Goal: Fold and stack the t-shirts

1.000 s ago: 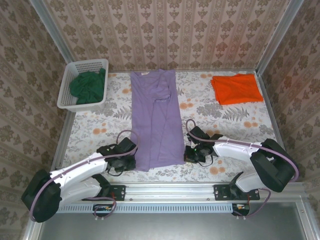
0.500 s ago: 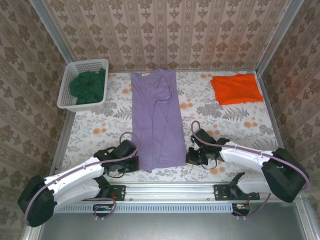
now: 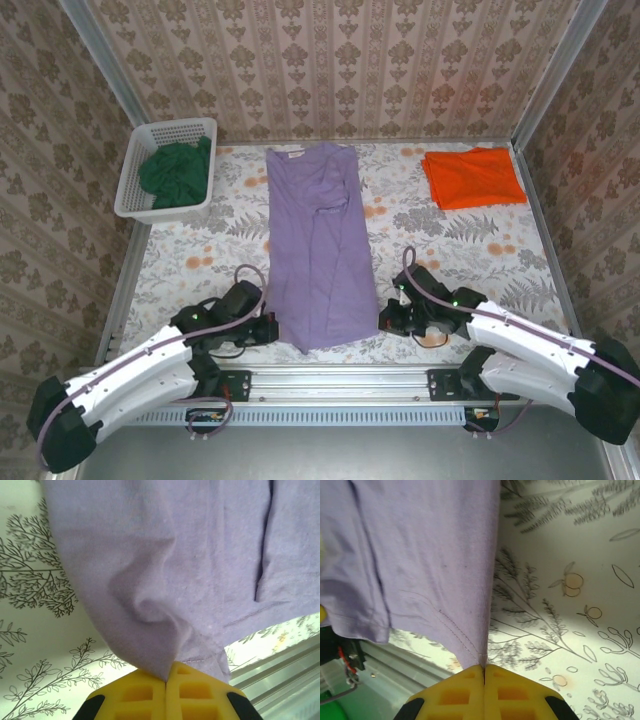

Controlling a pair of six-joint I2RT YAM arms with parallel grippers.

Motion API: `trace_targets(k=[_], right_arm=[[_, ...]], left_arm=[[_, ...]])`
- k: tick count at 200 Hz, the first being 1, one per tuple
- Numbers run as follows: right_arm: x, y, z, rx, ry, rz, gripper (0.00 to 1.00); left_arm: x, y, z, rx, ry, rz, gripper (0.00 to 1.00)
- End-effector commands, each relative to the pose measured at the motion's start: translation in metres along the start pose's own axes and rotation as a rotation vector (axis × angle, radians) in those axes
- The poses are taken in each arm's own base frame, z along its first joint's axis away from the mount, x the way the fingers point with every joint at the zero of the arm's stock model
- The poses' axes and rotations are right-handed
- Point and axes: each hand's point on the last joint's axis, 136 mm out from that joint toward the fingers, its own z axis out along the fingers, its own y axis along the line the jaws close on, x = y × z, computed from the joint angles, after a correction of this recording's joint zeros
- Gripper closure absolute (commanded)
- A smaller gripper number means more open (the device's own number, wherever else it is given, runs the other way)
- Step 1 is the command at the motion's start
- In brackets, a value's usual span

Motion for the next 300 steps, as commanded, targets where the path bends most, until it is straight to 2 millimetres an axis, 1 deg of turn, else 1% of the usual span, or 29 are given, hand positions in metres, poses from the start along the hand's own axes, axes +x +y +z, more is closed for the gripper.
trace_targets(k=[1,21,30,40,52,57,68,71,81,82,86,95,102,112,131,143,160,177,184,193,212,233,241,261,274,289,300], right_arm=[[-0.020,0.021,-0.020,0.000,-0.077,-0.015,1.00],[-0.040,0.038,-0.021,-0.002,-0.100,-0.033,1.00],[-0.053,0.046,-0.022,-0.005,-0.116,-0.030,1.00],[-0.068,0.055,-0.023,-0.016,-0.134,-0.027,1.00],[-0.091,0.063,-0.025,-0.010,-0.163,-0.026,1.00],[-0.100,0.064,-0.025,-0.003,-0.172,-0.017,1.00],[-0.124,0.072,-0.026,-0.014,-0.197,-0.012,1.00],[-0.130,0.071,-0.025,-0.009,-0.201,-0.007,1.00],[-0.152,0.074,-0.027,-0.004,-0.217,0.011,1.00],[-0.154,0.075,-0.028,-0.008,-0.222,0.011,1.00],[-0.162,0.073,-0.022,0.001,-0.214,0.022,1.00],[-0.182,0.074,-0.020,0.002,-0.230,0.035,1.00],[-0.196,0.073,-0.018,0.011,-0.236,0.047,1.00],[-0.216,0.071,-0.012,0.025,-0.239,0.061,1.00],[-0.247,0.067,0.001,0.026,-0.224,0.105,1.00],[-0.264,0.060,0.011,0.044,-0.223,0.133,1.00],[-0.285,0.057,0.024,0.045,-0.207,0.155,1.00],[-0.304,0.053,0.033,0.057,-0.202,0.169,1.00],[-0.306,0.047,0.037,0.074,-0.185,0.185,1.00],[-0.311,0.043,0.042,0.079,-0.181,0.196,1.00],[-0.321,0.038,0.052,0.087,-0.162,0.214,1.00],[-0.326,0.032,0.063,0.102,-0.143,0.235,1.00],[-0.327,0.030,0.065,0.104,-0.141,0.243,1.00],[-0.331,0.024,0.069,0.103,-0.141,0.274,1.00],[-0.333,0.020,0.068,0.102,-0.145,0.296,0.97],[-0.337,0.017,0.068,0.090,-0.152,0.322,0.94],[-0.341,0.016,0.063,0.084,-0.161,0.333,0.92]], left_arm=[[-0.024,-0.018,-0.020,0.054,-0.058,-0.027,1.00],[-0.053,-0.032,-0.031,0.123,-0.110,-0.070,1.00],[-0.067,-0.038,-0.037,0.153,-0.132,-0.078,1.00],[-0.084,-0.041,-0.042,0.163,-0.157,-0.090,1.00],[-0.107,-0.046,-0.049,0.176,-0.186,-0.091,1.00],[-0.117,-0.047,-0.050,0.173,-0.193,-0.089,1.00],[-0.136,-0.048,-0.050,0.161,-0.201,-0.087,1.00],[-0.145,-0.043,-0.052,0.154,-0.217,-0.100,1.00],[-0.165,-0.038,-0.052,0.140,-0.237,-0.117,1.00],[-0.168,-0.037,-0.052,0.136,-0.237,-0.122,1.00],[-0.174,-0.034,-0.050,0.129,-0.236,-0.133,1.00],[-0.191,-0.032,-0.049,0.130,-0.251,-0.139,1.00],[-0.201,-0.025,-0.044,0.115,-0.245,-0.159,1.00],[-0.217,-0.021,-0.040,0.113,-0.244,-0.180,1.00],[-0.245,-0.012,-0.026,0.118,-0.227,-0.226,1.00],[-0.261,-0.010,-0.017,0.125,-0.218,-0.244,1.00],[-0.278,-0.003,-0.005,0.114,-0.198,-0.265,1.00],[-0.295,0.010,0.009,0.108,-0.179,-0.301,1.00],[-0.301,0.011,0.013,0.117,-0.169,-0.302,1.00],[-0.309,0.016,0.017,0.107,-0.158,-0.303,1.00],[-0.319,0.026,0.024,0.085,-0.139,-0.315,1.00],[-0.329,0.038,0.033,0.076,-0.134,-0.347,1.00],[-0.333,0.042,0.035,0.070,-0.133,-0.350,0.98],[-0.343,0.048,0.037,0.052,-0.125,-0.353,0.95],[-0.350,0.049,0.040,0.070,-0.129,-0.364,0.88],[-0.361,0.048,0.039,0.082,-0.128,-0.367,0.83],[-0.367,0.048,0.039,0.070,-0.130,-0.366,0.70]])
